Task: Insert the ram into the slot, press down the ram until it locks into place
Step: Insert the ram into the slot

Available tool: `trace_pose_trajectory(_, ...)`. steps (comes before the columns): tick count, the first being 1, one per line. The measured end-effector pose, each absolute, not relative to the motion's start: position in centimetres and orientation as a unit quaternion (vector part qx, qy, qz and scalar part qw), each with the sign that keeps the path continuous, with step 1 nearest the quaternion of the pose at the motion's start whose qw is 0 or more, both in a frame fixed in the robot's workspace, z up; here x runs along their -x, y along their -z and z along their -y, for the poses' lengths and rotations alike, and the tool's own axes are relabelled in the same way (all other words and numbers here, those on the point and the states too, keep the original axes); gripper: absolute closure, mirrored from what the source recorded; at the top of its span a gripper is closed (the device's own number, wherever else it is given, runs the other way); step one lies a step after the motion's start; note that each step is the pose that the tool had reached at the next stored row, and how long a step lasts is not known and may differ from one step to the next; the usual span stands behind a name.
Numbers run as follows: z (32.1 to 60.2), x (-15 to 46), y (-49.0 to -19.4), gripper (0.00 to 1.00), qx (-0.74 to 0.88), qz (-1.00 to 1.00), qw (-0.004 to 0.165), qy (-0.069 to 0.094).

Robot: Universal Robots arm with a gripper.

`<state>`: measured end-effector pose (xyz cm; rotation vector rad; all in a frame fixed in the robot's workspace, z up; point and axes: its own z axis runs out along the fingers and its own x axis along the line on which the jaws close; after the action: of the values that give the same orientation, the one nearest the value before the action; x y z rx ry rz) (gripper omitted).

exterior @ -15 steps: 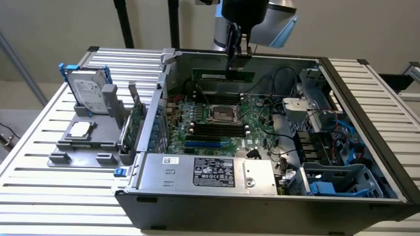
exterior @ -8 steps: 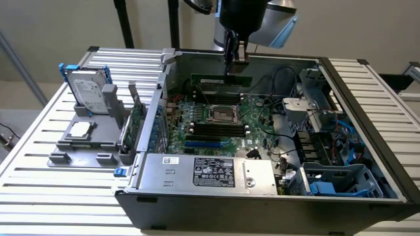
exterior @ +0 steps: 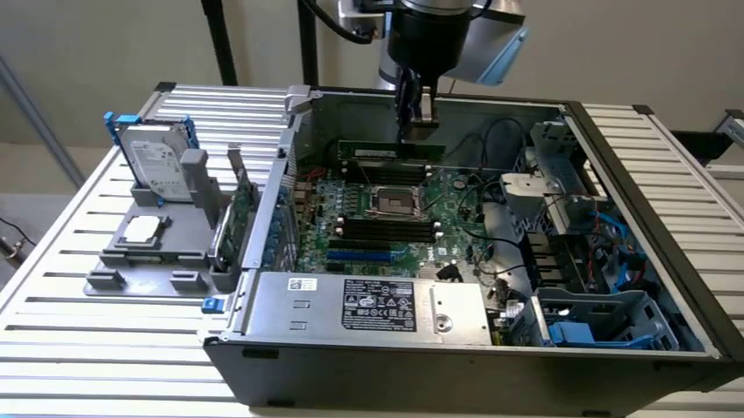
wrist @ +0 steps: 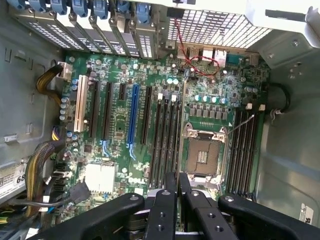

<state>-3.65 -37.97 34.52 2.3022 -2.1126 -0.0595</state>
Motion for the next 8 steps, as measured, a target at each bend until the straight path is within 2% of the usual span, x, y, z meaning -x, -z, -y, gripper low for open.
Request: trace_pose_trajectory(8,38.0,3.4,-33.1,0.86,-0.737,0.675,0.008,0.019)
